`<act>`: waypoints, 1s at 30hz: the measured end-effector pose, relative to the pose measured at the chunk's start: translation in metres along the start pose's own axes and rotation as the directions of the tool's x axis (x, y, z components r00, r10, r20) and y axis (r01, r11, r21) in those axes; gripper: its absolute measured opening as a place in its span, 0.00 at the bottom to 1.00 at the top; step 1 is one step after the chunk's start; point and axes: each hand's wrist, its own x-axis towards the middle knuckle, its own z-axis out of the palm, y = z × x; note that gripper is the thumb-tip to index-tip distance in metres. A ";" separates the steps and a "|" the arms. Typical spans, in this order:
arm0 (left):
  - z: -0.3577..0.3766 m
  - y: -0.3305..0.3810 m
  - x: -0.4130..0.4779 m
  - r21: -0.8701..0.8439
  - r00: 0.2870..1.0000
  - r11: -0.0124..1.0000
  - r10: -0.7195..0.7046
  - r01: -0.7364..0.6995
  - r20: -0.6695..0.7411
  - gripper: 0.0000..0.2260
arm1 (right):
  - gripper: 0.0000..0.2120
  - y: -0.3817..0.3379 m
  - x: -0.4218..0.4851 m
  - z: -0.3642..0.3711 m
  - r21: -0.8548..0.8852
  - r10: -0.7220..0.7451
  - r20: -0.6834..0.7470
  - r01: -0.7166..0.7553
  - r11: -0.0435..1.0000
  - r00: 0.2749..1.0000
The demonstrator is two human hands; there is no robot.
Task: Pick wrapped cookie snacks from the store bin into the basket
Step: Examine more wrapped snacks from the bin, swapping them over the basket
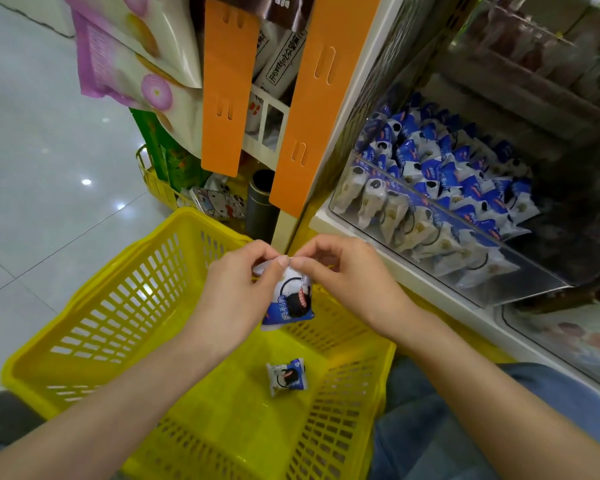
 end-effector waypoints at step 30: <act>-0.013 0.013 0.013 -0.601 0.889 0.664 -0.408 0.445 0.208 0.07 | 0.07 -0.004 -0.013 -0.003 -0.333 -0.345 -0.003 0.324 0.885 0.939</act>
